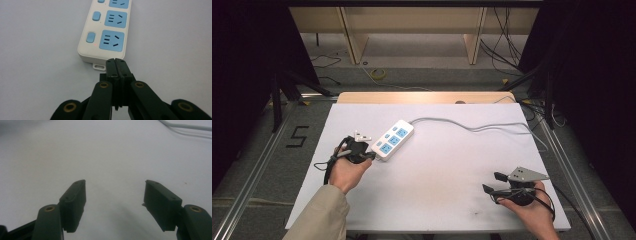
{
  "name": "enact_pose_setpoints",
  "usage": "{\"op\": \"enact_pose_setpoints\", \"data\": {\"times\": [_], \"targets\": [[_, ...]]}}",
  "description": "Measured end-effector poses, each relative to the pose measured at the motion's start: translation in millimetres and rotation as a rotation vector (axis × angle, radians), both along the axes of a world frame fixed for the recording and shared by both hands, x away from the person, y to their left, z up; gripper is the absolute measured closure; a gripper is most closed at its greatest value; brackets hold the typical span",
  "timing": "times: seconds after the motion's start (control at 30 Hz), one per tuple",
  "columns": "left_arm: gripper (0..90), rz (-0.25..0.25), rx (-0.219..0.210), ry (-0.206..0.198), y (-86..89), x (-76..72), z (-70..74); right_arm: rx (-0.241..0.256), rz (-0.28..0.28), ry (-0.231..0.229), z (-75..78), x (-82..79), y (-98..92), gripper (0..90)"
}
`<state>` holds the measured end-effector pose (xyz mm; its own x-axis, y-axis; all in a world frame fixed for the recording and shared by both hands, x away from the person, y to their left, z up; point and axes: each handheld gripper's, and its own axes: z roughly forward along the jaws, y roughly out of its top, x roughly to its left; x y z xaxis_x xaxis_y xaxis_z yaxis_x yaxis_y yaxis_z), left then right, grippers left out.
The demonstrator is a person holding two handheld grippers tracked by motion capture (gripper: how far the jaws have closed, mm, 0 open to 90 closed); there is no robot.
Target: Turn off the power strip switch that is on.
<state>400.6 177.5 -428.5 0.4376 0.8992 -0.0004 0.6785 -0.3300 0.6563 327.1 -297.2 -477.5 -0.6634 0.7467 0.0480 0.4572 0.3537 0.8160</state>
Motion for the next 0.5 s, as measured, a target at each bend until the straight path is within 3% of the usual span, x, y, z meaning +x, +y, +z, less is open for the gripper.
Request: {"op": "enact_pose_setpoints", "data": {"times": [0.5], "targets": [[89.7, 0.015, 0.011, 0.002, 1.7, -0.8, 0.1, 0.002, 0.010, 0.002, -0.2, 0.2, 0.4, 35.3]]}}
